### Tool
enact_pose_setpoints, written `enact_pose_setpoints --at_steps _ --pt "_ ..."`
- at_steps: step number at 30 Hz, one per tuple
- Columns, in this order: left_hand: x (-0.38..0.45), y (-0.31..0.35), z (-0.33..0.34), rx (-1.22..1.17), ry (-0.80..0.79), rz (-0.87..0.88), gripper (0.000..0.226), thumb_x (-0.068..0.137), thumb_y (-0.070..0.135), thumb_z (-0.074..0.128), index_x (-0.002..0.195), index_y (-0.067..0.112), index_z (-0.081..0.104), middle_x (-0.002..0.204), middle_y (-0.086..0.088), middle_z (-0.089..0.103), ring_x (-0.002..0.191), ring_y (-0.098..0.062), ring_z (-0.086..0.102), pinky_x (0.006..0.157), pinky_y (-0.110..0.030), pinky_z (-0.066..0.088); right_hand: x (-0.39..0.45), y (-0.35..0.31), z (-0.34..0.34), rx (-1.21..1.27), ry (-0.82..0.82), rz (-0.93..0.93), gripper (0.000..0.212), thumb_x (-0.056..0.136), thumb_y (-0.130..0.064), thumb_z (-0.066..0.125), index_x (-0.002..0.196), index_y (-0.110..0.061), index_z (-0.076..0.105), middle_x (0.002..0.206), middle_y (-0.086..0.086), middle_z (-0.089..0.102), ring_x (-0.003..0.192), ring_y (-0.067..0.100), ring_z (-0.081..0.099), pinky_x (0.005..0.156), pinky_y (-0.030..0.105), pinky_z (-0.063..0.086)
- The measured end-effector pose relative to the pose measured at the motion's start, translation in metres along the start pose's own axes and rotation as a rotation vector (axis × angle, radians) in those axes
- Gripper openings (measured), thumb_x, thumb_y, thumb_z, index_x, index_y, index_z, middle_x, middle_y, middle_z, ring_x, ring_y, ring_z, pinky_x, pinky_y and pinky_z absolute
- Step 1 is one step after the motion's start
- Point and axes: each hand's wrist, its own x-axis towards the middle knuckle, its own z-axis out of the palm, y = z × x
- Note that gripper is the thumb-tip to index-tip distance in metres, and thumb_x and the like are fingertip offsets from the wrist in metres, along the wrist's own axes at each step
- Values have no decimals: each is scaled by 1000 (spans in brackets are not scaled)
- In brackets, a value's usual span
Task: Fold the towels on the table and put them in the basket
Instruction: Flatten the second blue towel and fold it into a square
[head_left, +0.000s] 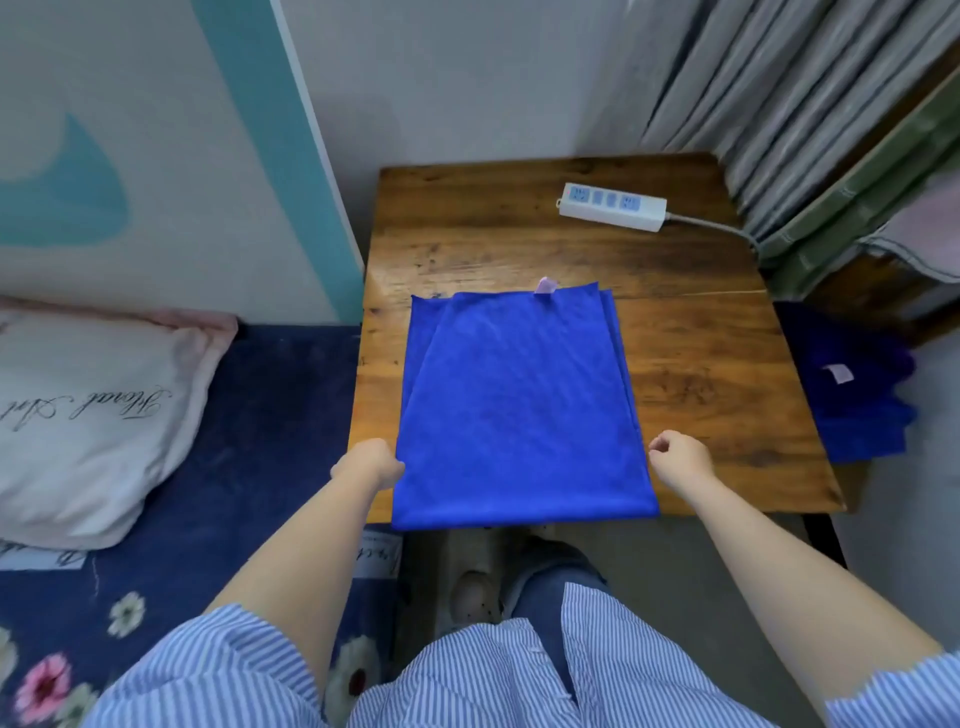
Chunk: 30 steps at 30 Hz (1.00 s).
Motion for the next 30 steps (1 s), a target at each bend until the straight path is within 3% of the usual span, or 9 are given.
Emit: enact_pose_setpoints --at_steps 3,6,11,15,19,22,26,30 --pt "16 23 -24 -36 60 28 16 94 27 40 94 13 47 95 -2 50 86 -21 47 74 -29 40 26 -29 -10 -3 -9 -104 12 87 -2 45 78 -8 52 96 21 64 83 28 51 69 25 31" --pt "29 46 -46 -63 116 67 21 95 23 38 102 8 52 94 -3 50 82 -20 48 64 -26 38 50 -59 -20 -6 -38 -175 13 88 -3 44 81 -6 55 88 13 59 82 25 51 69 27 36" --pt "65 93 -82 -87 198 93 9 94 15 37 93 10 45 92 -4 50 80 -21 47 52 -24 32 115 -107 -38 -93 -25 -298 23 90 -5 44 106 1 59 115 17 58 107 30 54 86 31 42" --pt "96 125 -105 -154 216 58 12 93 11 38 100 9 48 100 -7 54 84 -21 46 66 -30 38 165 -136 -41 -130 -64 -365 35 92 -5 42 125 -2 50 135 15 46 124 28 44 101 30 35" --pt "125 154 -123 -170 237 23 30 92 5 38 120 4 48 125 -13 53 111 -29 51 86 -35 42 197 -146 -42 -170 -54 -403 38 92 -1 38 129 -2 49 144 14 36 133 27 34 110 33 29" --pt "146 173 -127 -151 266 38 27 86 -3 38 109 3 50 118 -17 56 107 -33 51 82 -37 42 215 -149 -37 -202 -69 -381 37 95 -4 37 130 -6 49 151 8 26 140 25 23 114 36 24" --pt "173 174 -122 -157 224 139 30 85 -4 39 111 6 48 120 -17 55 108 -34 50 85 -37 42 230 -153 -28 -278 -110 -439 37 95 -11 41 131 -10 49 144 7 41 134 27 32 111 37 28" --pt "178 167 -128 56 222 301 23 88 10 48 111 8 50 111 -17 58 111 -32 46 87 -35 39 236 -157 -28 -286 -60 -431 32 91 -11 48 121 -10 58 124 8 59 122 29 41 101 36 32"
